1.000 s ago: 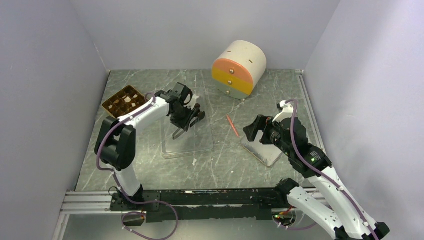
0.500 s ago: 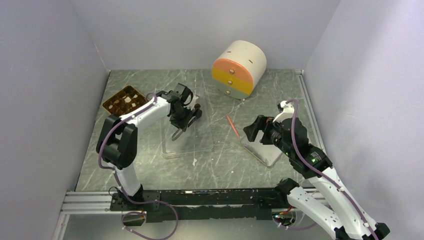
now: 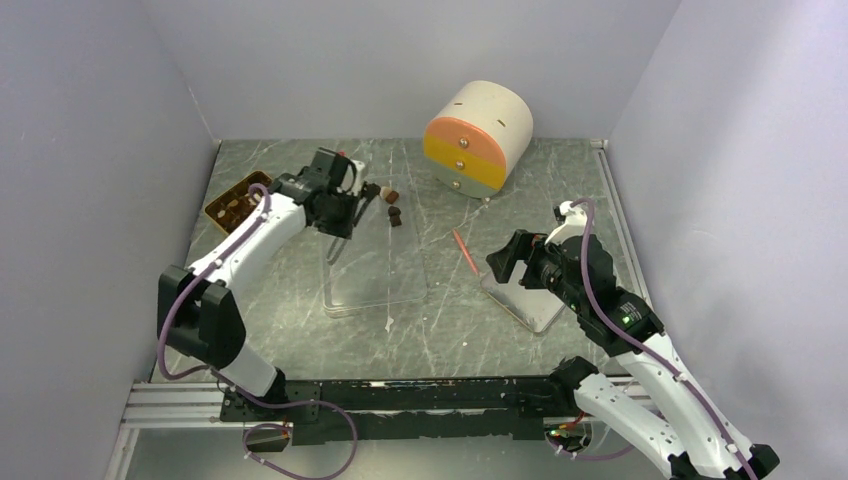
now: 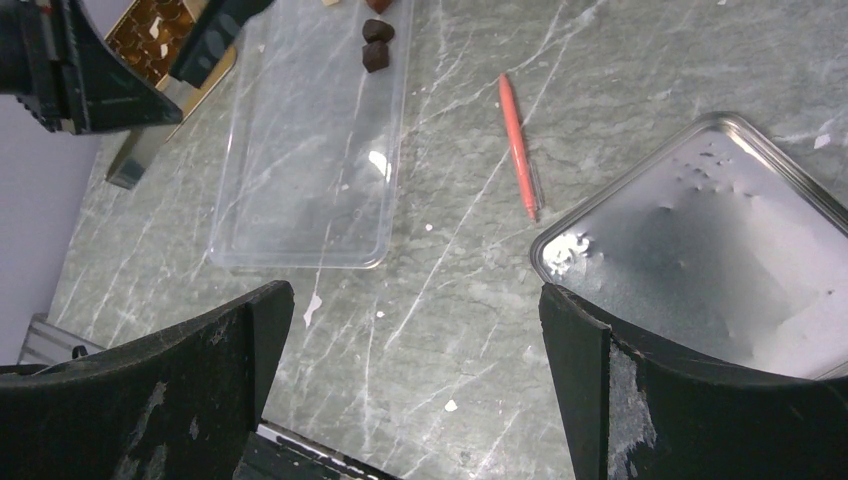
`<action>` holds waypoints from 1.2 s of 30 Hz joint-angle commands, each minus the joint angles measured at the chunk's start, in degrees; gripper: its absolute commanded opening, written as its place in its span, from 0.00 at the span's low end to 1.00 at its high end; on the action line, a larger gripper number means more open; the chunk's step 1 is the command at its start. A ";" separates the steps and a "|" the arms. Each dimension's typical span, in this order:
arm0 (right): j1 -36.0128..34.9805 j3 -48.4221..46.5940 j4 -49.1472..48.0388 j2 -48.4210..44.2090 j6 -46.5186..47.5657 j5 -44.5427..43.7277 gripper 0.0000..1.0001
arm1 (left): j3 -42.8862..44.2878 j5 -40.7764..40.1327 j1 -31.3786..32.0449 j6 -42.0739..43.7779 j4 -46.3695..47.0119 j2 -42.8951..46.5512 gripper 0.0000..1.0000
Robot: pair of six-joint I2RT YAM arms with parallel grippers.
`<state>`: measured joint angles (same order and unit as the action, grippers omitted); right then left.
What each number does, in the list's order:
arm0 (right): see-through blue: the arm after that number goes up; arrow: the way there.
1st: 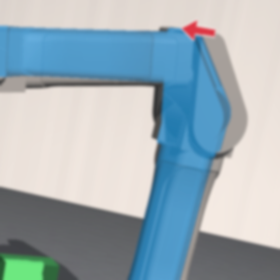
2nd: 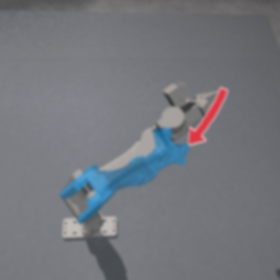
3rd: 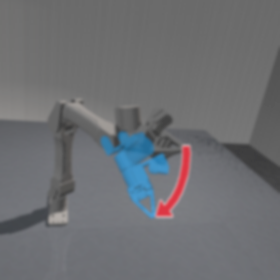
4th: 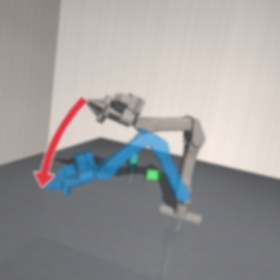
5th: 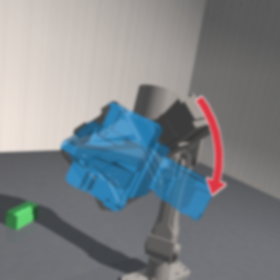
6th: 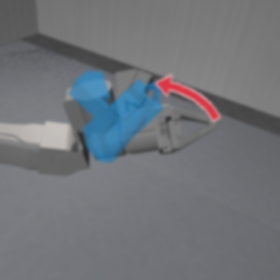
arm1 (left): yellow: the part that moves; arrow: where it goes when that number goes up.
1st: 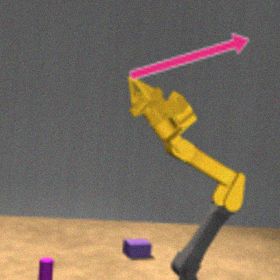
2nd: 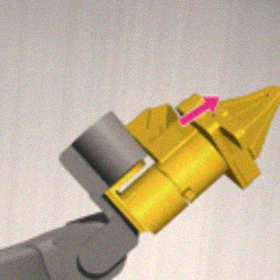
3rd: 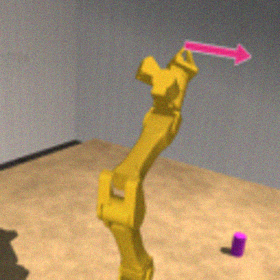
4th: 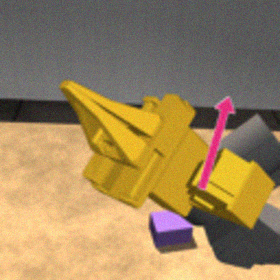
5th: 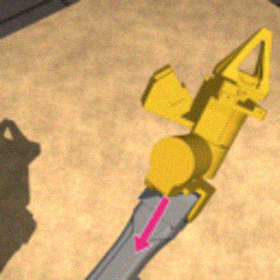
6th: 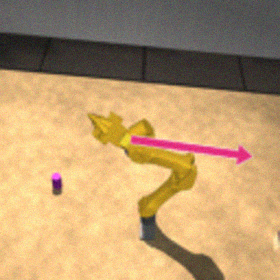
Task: Pack the chocolate
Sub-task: Pick up the fake chocolate from the plate, then place the fake chocolate in the packing box.
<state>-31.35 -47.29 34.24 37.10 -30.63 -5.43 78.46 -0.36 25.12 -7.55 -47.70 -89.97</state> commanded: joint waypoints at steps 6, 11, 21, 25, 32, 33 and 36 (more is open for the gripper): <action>-0.35 -0.67 -1.14 -1.44 1.46 0.16 0.99 | -2.43 -0.71 -14.10 -3.10 -0.16 6.03 0.17; -0.33 -0.09 -1.88 -1.34 2.12 0.80 0.99 | -5.54 -3.98 -21.17 -4.42 0.15 8.65 0.16; -0.31 -0.19 -1.62 -1.20 3.52 1.03 0.99 | -10.12 -5.56 -28.40 -5.04 3.06 12.72 0.16; -0.29 0.34 -1.87 -1.50 3.32 1.18 0.99 | -10.07 -6.58 -30.21 -5.58 3.22 13.02 0.17; -0.34 -0.27 -1.89 -1.43 3.51 1.44 0.99 | -11.51 -4.04 -31.91 -6.52 4.65 9.57 0.18; -0.36 -0.57 -1.66 -1.42 3.62 1.06 0.99 | -11.66 -3.74 -32.16 -6.68 4.98 8.89 0.18; -0.30 -0.96 -1.14 -1.65 3.91 0.64 0.99 | -12.09 -3.02 -32.96 -7.08 5.75 7.39 0.17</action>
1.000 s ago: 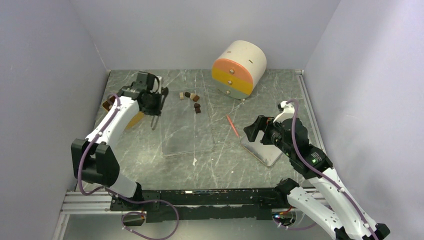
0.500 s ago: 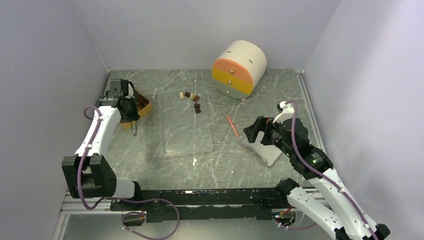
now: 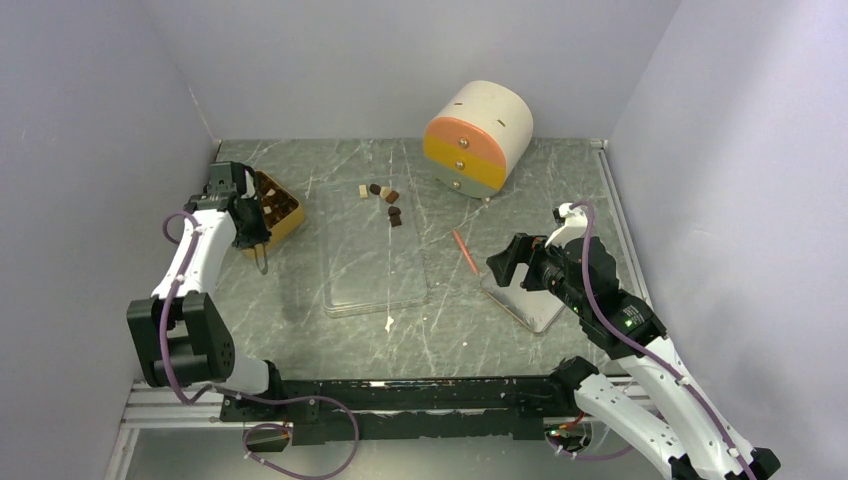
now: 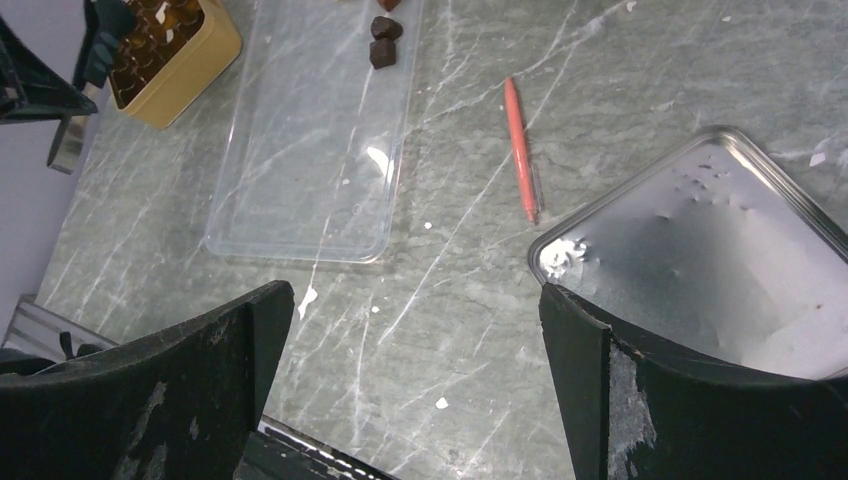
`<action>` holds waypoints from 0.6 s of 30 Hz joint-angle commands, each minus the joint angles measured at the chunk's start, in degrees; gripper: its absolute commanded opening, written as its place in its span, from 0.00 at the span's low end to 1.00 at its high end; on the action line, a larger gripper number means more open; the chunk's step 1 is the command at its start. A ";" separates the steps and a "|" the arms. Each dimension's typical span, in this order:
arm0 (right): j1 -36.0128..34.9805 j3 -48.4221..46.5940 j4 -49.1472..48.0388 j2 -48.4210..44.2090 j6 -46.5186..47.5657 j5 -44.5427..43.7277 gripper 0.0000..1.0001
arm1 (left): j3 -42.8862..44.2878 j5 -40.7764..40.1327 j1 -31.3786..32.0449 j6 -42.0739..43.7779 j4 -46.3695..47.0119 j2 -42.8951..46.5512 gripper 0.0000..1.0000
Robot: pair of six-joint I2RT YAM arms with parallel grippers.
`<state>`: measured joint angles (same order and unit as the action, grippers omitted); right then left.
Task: Pack the chocolate
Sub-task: Place the fake chocolate in the packing box.
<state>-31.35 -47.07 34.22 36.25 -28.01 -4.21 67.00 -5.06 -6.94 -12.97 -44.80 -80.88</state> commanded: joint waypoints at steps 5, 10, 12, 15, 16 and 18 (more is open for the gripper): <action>-0.29 -0.89 -0.38 -1.68 1.58 -1.29 0.99 | -2.62 1.09 -2.07 -1.77 3.94 -2.53 0.18; -0.30 -0.99 -0.31 -1.42 2.22 -1.42 0.99 | -3.87 1.33 -2.55 -1.70 5.05 -4.00 0.19; -0.37 -1.38 -0.38 -1.04 2.60 -1.57 0.99 | -3.72 1.33 -2.57 -1.64 4.92 -4.36 0.19; -0.32 -1.56 -0.73 -0.49 2.88 -1.68 0.99 | -3.71 1.34 -2.55 -1.68 4.72 -3.75 0.19; -0.30 -1.42 -0.87 -0.40 2.95 -1.64 0.99 | -3.73 1.32 -2.55 -1.64 4.61 -3.49 0.20; -0.37 -1.08 -1.51 -0.18 2.76 -1.41 0.99 | -3.65 1.17 -2.57 -1.70 4.30 -3.34 0.23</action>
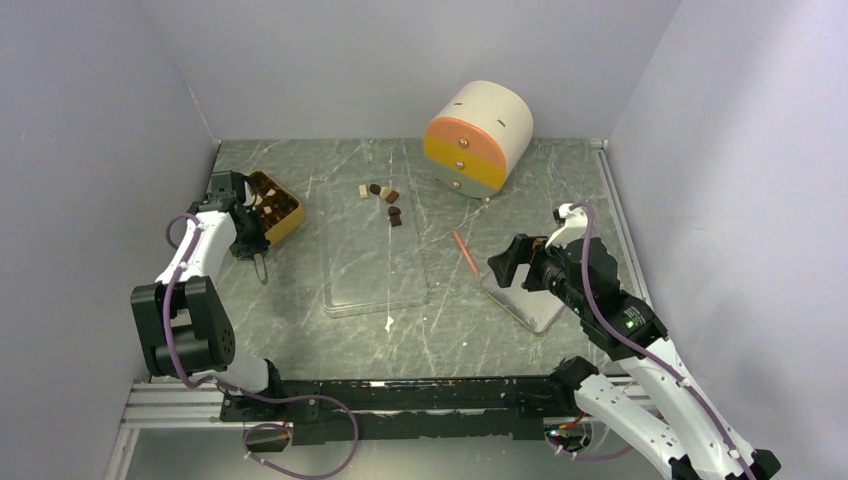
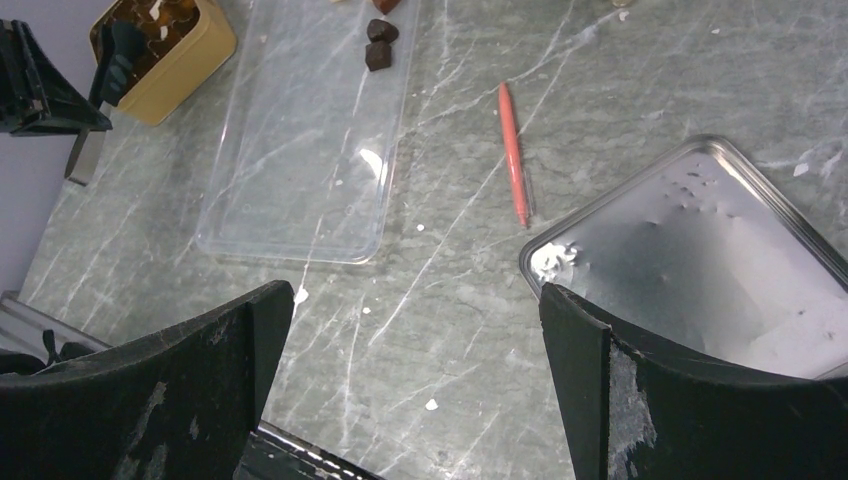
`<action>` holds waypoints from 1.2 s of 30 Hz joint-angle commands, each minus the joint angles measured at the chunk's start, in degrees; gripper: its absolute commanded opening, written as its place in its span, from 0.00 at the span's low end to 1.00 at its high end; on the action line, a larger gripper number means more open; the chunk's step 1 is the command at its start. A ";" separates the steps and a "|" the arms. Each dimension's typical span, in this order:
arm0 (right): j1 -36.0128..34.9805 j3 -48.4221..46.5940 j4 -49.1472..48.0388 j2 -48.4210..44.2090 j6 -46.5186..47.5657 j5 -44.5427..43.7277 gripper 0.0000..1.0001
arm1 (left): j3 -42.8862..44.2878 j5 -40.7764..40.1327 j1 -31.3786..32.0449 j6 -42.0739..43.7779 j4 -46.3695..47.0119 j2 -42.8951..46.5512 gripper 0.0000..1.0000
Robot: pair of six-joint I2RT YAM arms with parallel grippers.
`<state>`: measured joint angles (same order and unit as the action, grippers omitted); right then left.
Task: Pack the chocolate
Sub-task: Place the fake chocolate in the packing box.
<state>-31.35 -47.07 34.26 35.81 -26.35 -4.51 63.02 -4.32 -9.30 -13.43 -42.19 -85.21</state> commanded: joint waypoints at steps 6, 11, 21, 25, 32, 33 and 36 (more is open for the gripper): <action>-0.34 -1.33 -1.76 0.92 1.19 -0.62 0.99 | 1.61 0.40 -0.21 -1.48 0.92 1.07 0.31; -0.34 -1.12 -1.64 0.44 0.99 -0.89 0.99 | 3.25 0.50 -0.21 -1.43 0.05 1.79 0.35; -0.30 -0.63 -1.83 0.16 0.25 -0.26 0.99 | 5.78 -0.36 -0.19 -1.32 -1.57 4.44 0.35; -0.30 -0.75 -1.37 0.01 0.11 -0.54 0.99 | 7.01 0.81 -0.20 -0.70 -1.31 5.67 0.34; -0.36 -0.50 -1.24 -0.64 -0.45 -0.68 0.99 | 10.17 3.78 -0.19 0.68 -1.23 6.65 0.31; -0.32 -0.48 -1.28 -0.70 -0.53 -0.61 0.99 | 10.22 3.79 -0.19 0.88 -1.05 6.19 0.31; -0.37 -0.44 -1.39 -0.77 -0.65 -0.33 0.99 | 10.43 1.86 -0.23 -0.19 -2.05 3.91 0.27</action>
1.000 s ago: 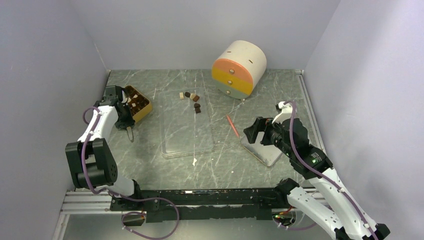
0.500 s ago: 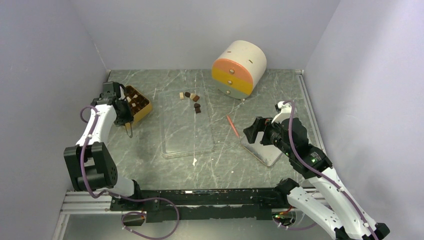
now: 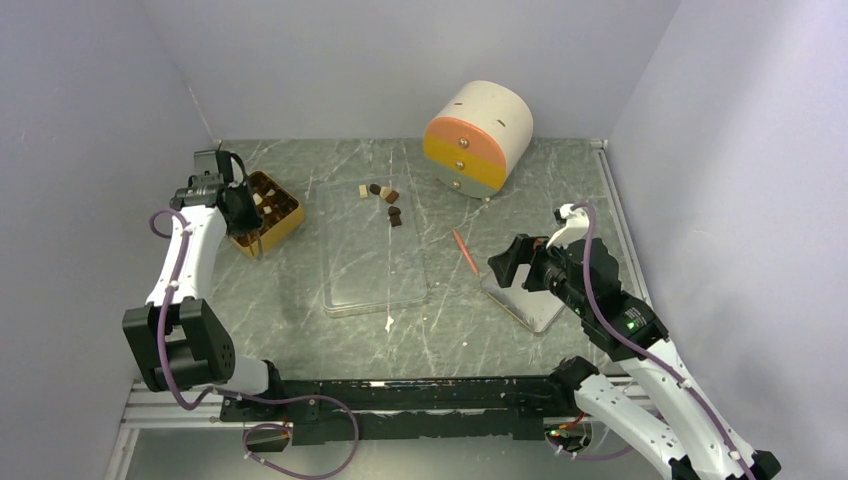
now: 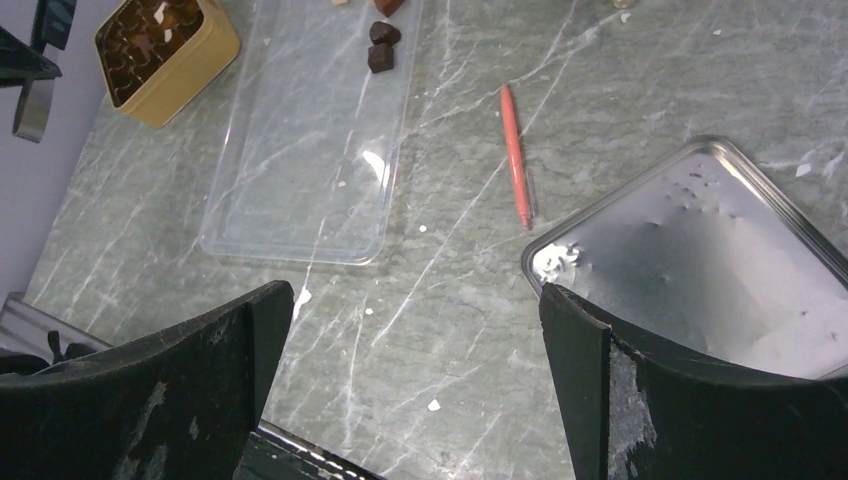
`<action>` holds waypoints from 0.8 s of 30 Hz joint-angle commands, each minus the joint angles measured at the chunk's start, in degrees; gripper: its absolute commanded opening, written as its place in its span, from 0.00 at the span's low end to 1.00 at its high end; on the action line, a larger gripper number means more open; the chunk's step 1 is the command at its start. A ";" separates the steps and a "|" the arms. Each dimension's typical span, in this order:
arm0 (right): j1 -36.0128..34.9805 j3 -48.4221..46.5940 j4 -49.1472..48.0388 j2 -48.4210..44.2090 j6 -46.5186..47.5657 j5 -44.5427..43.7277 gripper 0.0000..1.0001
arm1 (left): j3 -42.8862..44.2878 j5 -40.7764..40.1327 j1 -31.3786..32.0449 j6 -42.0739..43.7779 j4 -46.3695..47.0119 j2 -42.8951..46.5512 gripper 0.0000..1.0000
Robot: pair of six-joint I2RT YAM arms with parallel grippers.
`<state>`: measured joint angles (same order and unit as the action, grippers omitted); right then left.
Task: Pack the chocolate
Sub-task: Place the fake chocolate in the packing box.
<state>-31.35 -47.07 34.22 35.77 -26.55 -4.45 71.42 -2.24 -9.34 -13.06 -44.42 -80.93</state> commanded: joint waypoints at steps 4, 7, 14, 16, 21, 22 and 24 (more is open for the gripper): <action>-0.35 -0.86 -0.87 -0.70 -0.22 -0.68 0.99 | 0.36 1.59 -0.24 -1.58 1.69 -2.16 0.27; -0.33 -0.93 -0.61 -1.12 0.09 -1.05 0.99 | -0.27 2.38 -0.32 -1.69 1.26 -3.98 0.26; -0.31 -0.84 -0.67 -1.14 0.44 -1.22 0.99 | -5.42 -0.15 -1.01 -1.83 2.54 -5.22 0.27; -0.33 -0.87 -0.77 -1.01 0.65 -1.01 0.99 | -6.18 -0.31 -1.33 -1.84 2.59 -5.29 0.27; -0.37 -0.92 -0.47 -0.95 0.97 -1.27 0.99 | -6.03 -2.89 -1.72 -2.31 2.07 -4.11 0.27; -0.36 -0.88 -0.55 -1.04 0.92 -1.34 0.99 | -5.88 -3.56 -1.73 -2.44 1.98 -3.90 0.27; -0.33 -0.75 -0.64 -1.13 0.89 -1.35 0.99 | -5.52 -4.17 -1.73 -2.49 1.90 -3.35 0.28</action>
<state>-31.35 -47.07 34.24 35.07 -26.52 -4.51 64.84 -3.44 -10.70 -14.13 -43.13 -86.28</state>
